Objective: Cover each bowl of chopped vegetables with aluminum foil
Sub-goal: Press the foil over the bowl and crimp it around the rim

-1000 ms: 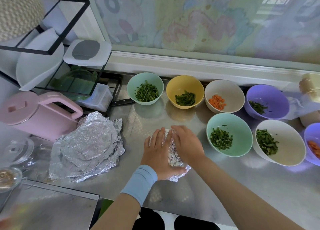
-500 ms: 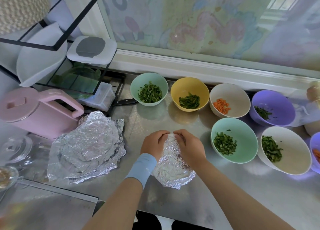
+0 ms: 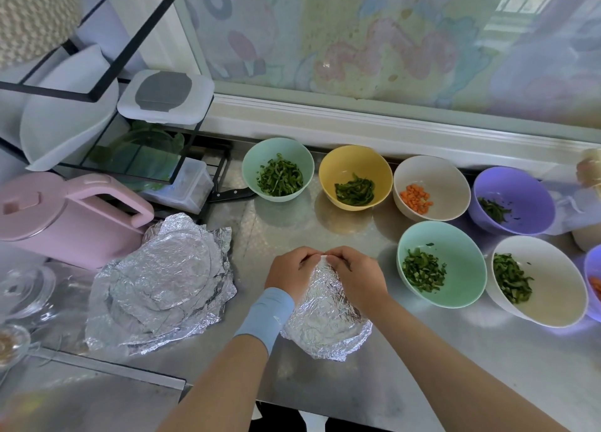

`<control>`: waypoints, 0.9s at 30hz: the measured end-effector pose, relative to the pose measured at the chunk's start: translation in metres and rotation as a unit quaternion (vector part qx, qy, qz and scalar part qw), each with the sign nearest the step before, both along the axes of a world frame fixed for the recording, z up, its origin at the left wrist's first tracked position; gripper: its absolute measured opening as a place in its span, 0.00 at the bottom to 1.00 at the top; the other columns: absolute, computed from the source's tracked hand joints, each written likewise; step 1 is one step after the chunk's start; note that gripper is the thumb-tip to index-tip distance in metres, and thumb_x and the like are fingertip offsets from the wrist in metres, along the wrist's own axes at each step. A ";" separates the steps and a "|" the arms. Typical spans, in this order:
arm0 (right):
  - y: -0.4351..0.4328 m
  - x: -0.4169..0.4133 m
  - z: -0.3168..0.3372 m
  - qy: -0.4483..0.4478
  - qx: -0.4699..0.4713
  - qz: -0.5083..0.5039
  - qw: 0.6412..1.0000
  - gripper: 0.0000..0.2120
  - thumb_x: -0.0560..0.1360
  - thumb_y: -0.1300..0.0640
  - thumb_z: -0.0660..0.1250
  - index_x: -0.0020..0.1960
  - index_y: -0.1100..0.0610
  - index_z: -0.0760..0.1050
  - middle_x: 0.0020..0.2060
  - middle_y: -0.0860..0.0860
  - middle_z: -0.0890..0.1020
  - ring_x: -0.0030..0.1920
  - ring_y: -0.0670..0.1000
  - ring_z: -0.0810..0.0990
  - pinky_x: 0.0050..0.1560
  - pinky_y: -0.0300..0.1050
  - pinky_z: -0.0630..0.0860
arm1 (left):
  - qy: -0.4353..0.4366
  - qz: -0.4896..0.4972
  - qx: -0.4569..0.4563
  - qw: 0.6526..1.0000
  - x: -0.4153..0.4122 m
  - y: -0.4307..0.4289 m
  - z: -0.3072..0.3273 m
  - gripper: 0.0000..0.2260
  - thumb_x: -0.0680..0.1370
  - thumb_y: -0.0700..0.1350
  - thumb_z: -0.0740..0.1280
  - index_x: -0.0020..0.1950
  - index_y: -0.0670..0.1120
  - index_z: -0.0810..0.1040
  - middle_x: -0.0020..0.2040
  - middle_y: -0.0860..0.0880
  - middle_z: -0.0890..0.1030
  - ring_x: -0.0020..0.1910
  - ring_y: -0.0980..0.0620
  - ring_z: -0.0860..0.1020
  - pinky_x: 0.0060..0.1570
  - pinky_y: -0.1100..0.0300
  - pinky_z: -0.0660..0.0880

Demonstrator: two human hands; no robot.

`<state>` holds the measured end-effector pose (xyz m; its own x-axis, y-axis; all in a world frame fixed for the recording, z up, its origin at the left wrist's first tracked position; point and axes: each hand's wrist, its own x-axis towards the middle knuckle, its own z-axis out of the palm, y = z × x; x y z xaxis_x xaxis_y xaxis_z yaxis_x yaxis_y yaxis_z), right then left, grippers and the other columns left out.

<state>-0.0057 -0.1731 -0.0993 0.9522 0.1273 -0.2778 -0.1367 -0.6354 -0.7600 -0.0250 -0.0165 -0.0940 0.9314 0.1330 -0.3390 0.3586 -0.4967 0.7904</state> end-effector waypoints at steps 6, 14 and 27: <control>-0.002 0.003 -0.001 0.030 0.047 -0.025 0.998 0.05 0.76 0.52 0.69 0.41 0.47 0.79 0.32 0.43 0.80 0.33 0.41 0.75 0.36 0.39 0.71 | 0.007 0.019 0.002 1.000 -0.003 0.000 -0.003 0.07 0.80 0.50 0.64 0.47 0.53 0.81 0.39 0.53 0.82 0.39 0.53 0.79 0.41 0.60 0.74; -0.001 0.009 0.001 0.016 0.025 0.028 0.999 0.04 0.76 0.50 0.69 0.44 0.47 0.83 0.34 0.44 0.83 0.37 0.46 0.79 0.42 0.47 0.77 | -0.006 -0.030 0.072 0.997 -0.002 0.002 0.001 0.09 0.80 0.48 0.61 0.54 0.53 0.81 0.48 0.56 0.82 0.48 0.57 0.79 0.50 0.60 0.76; -0.011 -0.011 0.008 0.011 0.011 -0.090 0.996 0.05 0.75 0.49 0.70 0.49 0.43 0.84 0.39 0.36 0.84 0.42 0.39 0.81 0.49 0.42 0.79 | -0.002 0.049 0.011 0.999 -0.020 -0.005 -0.005 0.08 0.81 0.47 0.60 0.46 0.53 0.78 0.34 0.56 0.78 0.35 0.56 0.76 0.34 0.66 0.69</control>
